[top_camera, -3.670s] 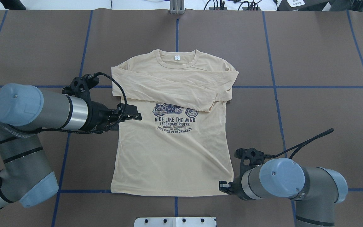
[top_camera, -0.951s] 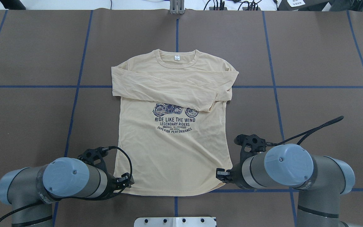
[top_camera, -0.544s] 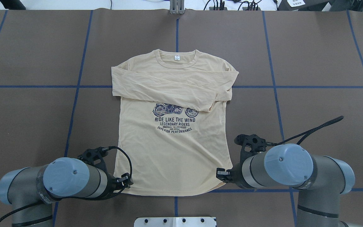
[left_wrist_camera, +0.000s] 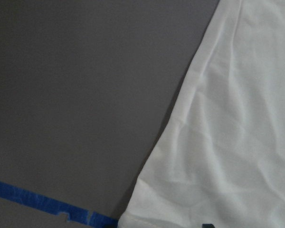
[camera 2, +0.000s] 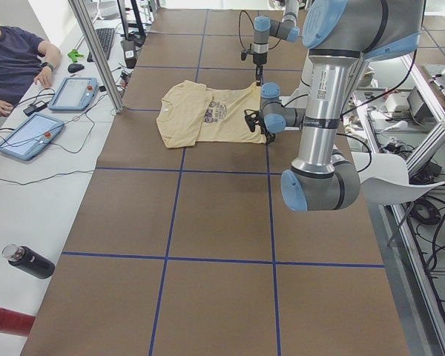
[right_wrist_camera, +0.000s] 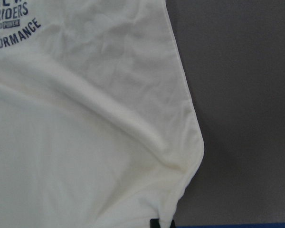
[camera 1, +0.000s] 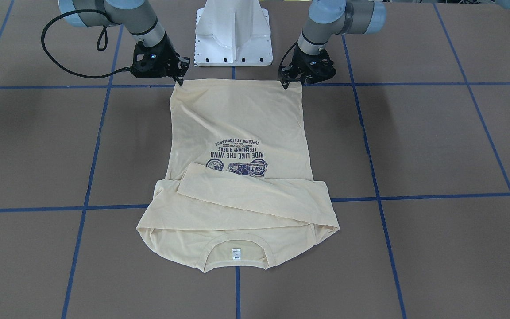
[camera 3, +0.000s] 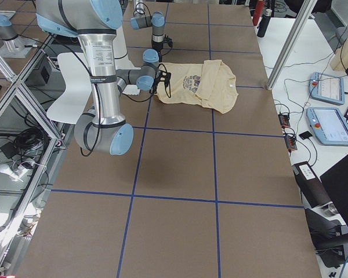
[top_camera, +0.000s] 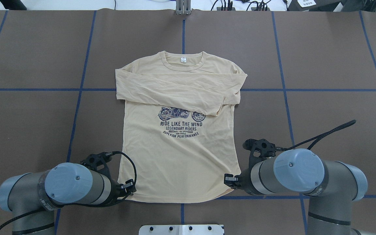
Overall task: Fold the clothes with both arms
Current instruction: 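Grasp both hem corners with the left and right grippers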
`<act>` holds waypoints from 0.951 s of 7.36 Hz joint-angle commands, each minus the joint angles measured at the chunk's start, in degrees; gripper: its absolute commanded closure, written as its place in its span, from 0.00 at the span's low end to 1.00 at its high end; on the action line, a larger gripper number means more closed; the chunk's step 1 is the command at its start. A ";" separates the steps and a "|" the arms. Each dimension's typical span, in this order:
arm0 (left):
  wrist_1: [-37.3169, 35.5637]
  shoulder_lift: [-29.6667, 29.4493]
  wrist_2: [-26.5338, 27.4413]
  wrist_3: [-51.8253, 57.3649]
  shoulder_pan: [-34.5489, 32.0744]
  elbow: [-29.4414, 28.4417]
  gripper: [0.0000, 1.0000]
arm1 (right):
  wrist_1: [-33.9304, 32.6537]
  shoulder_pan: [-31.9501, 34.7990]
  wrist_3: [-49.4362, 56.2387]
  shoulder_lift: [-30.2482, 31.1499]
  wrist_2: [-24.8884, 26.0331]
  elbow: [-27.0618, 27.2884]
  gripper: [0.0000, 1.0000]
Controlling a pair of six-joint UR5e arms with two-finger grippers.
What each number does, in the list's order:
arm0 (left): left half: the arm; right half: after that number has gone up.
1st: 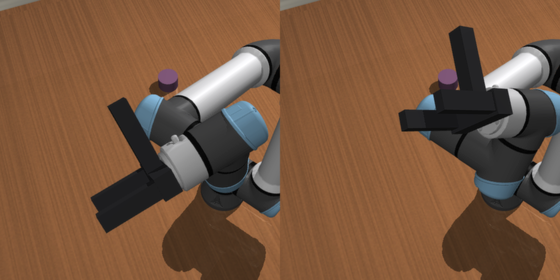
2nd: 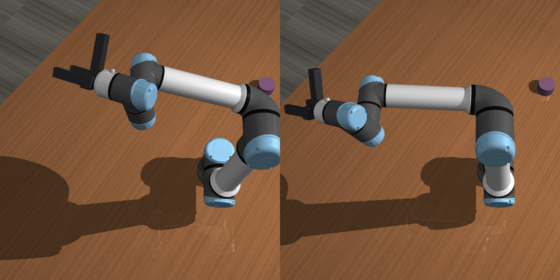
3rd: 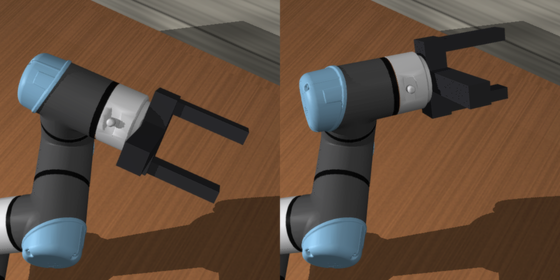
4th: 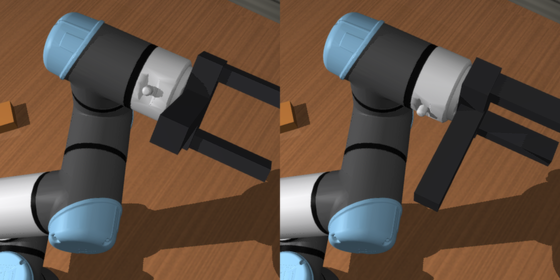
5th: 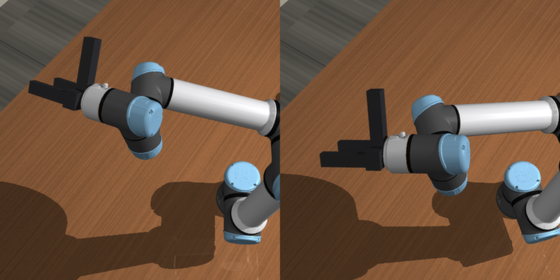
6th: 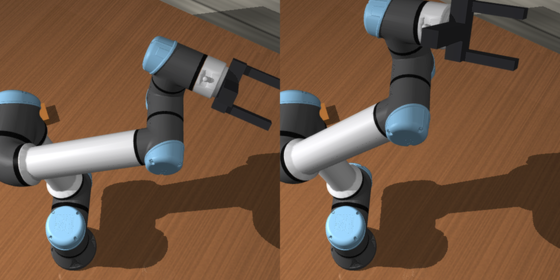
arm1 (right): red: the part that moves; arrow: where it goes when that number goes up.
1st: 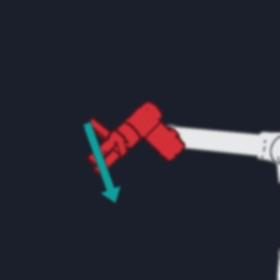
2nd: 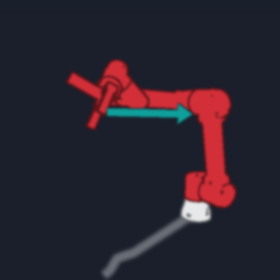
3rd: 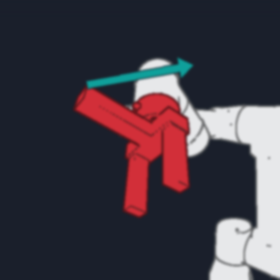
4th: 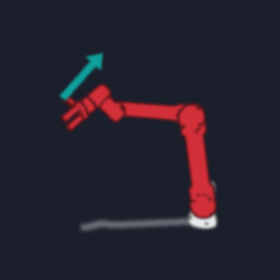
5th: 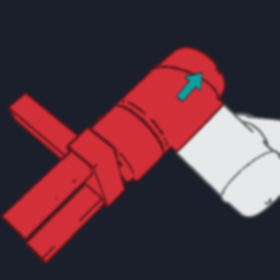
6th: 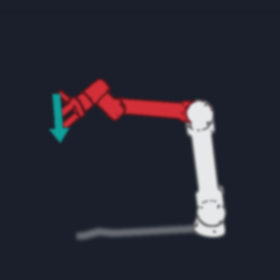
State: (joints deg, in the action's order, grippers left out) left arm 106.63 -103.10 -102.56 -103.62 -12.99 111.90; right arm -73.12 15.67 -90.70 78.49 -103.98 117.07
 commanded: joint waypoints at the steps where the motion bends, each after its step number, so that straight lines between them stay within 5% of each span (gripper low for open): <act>1: -0.19 0.00 -0.01 0.00 -0.02 0.34 0.83 | 0.00 0.06 0.00 0.00 0.00 0.00 1.00; 3: -1.07 0.00 -0.01 0.00 -0.19 0.69 1.00 | 0.00 0.06 0.00 0.00 -0.09 0.00 1.00; 7: -1.33 0.17 -0.45 0.00 -1.25 3.74 1.00 | 0.00 0.23 0.00 0.00 -0.17 0.09 1.00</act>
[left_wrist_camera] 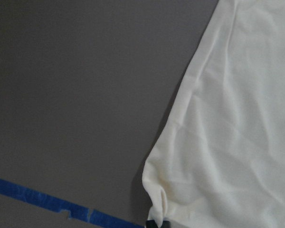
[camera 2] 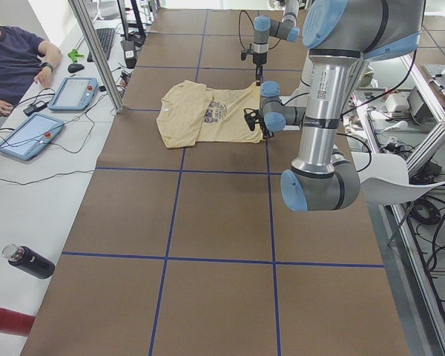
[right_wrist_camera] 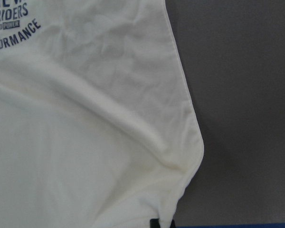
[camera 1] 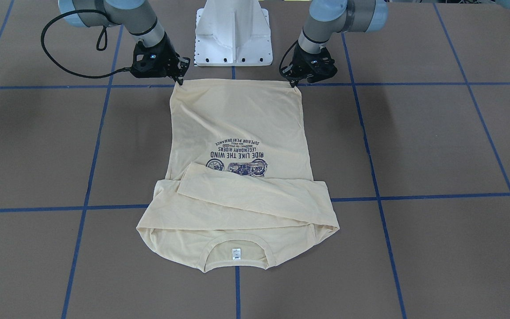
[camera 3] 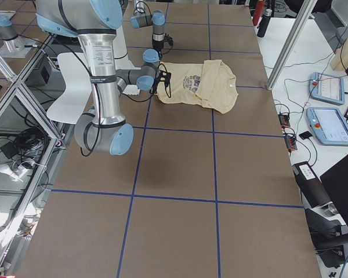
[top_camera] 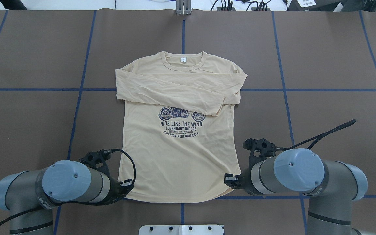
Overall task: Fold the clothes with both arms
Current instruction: 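Grasp both hem corners with the left and right grippers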
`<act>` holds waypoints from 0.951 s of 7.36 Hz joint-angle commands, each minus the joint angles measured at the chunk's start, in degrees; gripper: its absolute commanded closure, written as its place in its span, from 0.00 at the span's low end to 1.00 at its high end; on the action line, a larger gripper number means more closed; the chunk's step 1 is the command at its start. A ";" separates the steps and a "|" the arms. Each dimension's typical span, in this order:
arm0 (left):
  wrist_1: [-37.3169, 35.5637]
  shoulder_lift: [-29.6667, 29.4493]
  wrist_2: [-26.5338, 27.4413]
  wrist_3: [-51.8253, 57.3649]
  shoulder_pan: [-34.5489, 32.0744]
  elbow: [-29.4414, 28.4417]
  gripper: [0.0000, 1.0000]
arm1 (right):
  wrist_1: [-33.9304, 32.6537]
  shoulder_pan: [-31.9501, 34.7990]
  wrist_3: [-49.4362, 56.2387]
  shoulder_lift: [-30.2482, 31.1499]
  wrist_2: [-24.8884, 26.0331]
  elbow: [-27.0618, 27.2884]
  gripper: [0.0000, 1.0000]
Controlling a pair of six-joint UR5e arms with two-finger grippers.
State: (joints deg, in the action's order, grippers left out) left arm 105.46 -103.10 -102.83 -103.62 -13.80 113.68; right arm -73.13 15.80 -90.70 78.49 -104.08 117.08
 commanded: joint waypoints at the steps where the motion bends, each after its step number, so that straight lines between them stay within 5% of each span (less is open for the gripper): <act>1: -1.56 2.10 -0.27 0.00 -0.61 5.46 1.00 | 0.00 1.24 0.00 0.09 -2.24 0.51 1.00; 7: -1.92 4.23 -0.18 0.18 8.94 9.44 1.00 | 0.09 -0.49 -0.09 7.56 -15.97 7.72 1.00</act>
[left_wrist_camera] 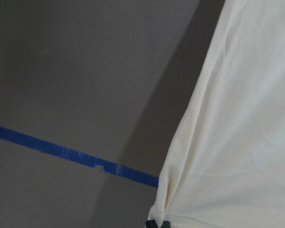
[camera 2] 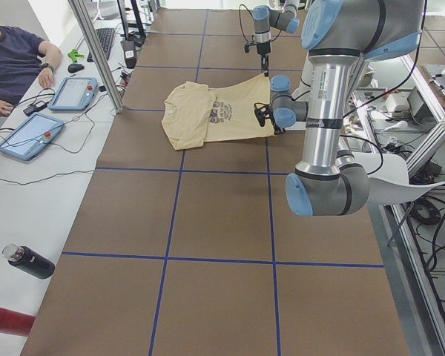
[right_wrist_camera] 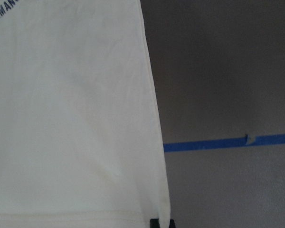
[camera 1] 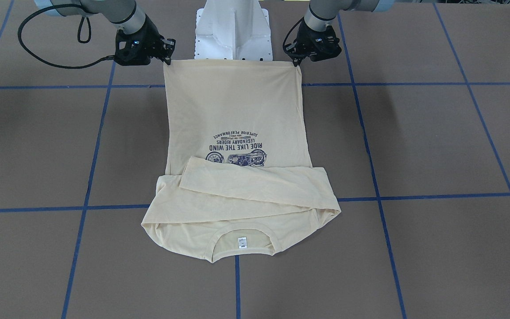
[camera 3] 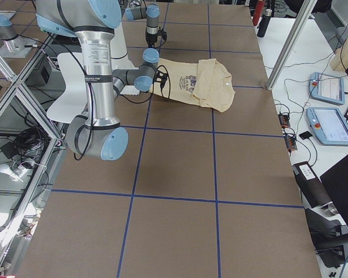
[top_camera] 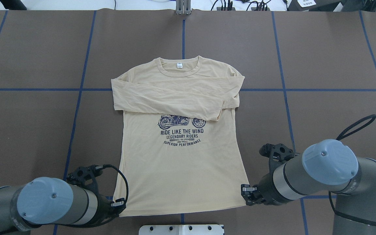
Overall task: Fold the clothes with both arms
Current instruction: 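Lift the hem with both grippers and fold it toward the collar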
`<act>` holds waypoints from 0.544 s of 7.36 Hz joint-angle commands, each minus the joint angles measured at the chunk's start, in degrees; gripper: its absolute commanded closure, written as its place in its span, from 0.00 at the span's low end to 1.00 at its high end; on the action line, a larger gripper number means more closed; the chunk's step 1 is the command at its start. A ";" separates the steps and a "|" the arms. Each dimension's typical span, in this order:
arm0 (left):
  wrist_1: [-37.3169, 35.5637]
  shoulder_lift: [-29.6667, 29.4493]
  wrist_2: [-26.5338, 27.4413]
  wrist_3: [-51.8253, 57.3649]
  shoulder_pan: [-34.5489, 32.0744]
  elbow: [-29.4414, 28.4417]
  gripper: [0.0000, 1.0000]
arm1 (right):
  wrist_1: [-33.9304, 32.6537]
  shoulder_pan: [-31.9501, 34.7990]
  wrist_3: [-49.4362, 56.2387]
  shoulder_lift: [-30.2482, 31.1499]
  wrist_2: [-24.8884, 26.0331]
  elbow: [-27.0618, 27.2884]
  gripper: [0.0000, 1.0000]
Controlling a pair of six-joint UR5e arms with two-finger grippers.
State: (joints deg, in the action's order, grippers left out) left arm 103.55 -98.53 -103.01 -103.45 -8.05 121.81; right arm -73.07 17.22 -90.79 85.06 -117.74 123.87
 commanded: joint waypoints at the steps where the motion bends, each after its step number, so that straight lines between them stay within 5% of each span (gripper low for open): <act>1: -0.01 -0.35 -0.08 0.00 4.26 2.98 1.00 | 0.04 -2.98 0.00 1.07 -2.58 0.94 1.00; 4: -0.01 -0.52 -0.35 1.40 0.07 3.35 1.00 | 0.56 2.51 1.22 -0.42 -2.67 -0.90 1.00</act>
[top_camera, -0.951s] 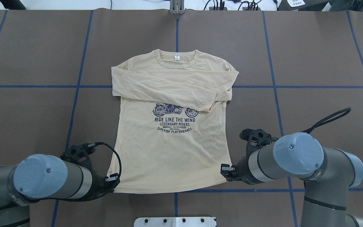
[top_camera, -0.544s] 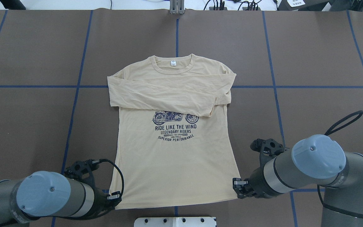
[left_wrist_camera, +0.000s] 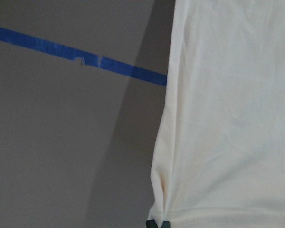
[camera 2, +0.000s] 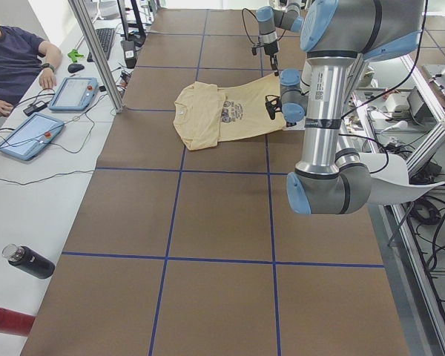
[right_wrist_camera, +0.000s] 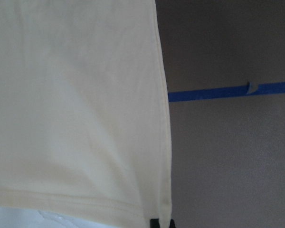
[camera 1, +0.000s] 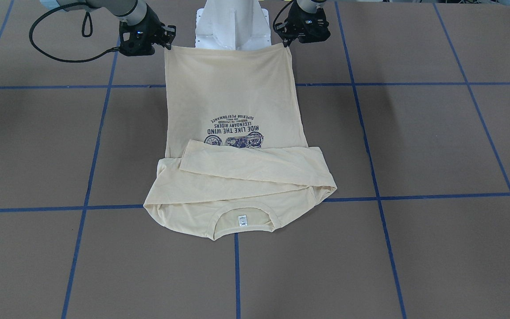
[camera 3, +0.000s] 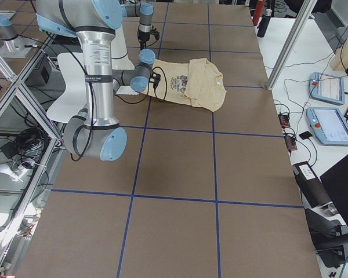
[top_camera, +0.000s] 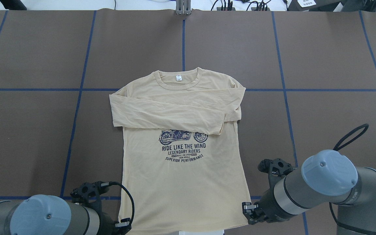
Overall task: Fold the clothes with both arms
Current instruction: 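Lift the hem with both grippers and fold it toward the collar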
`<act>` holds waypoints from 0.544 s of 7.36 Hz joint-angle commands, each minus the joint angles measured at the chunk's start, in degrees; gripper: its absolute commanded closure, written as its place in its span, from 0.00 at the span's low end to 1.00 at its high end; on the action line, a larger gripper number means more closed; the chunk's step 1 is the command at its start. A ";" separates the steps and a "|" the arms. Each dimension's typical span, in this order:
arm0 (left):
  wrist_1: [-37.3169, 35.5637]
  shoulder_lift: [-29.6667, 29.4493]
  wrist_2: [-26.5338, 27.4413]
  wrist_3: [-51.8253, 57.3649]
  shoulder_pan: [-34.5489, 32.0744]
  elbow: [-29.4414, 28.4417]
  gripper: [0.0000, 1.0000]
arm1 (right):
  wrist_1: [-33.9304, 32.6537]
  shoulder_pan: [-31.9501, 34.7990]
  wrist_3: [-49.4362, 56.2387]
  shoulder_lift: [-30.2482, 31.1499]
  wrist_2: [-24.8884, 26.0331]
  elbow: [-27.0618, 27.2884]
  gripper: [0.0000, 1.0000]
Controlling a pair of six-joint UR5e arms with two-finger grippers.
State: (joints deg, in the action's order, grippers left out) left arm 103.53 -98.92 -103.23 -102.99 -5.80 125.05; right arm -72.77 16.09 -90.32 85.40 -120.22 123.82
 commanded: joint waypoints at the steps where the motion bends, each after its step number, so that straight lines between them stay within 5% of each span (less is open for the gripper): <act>1: -0.09 -0.56 -0.65 4.08 -6.37 0.11 1.00 | 0.35 8.04 2.67 -1.89 -0.36 -1.04 1.00; 4: -0.18 -5.03 -10.13 9.87 -19.73 -0.42 1.00 | 0.17 16.93 3.22 -11.10 -0.54 -7.95 1.00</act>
State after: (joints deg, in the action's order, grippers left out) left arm 103.40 -101.94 -110.02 -96.80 -19.95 124.87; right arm -72.58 29.45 -87.27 78.37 -120.78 119.37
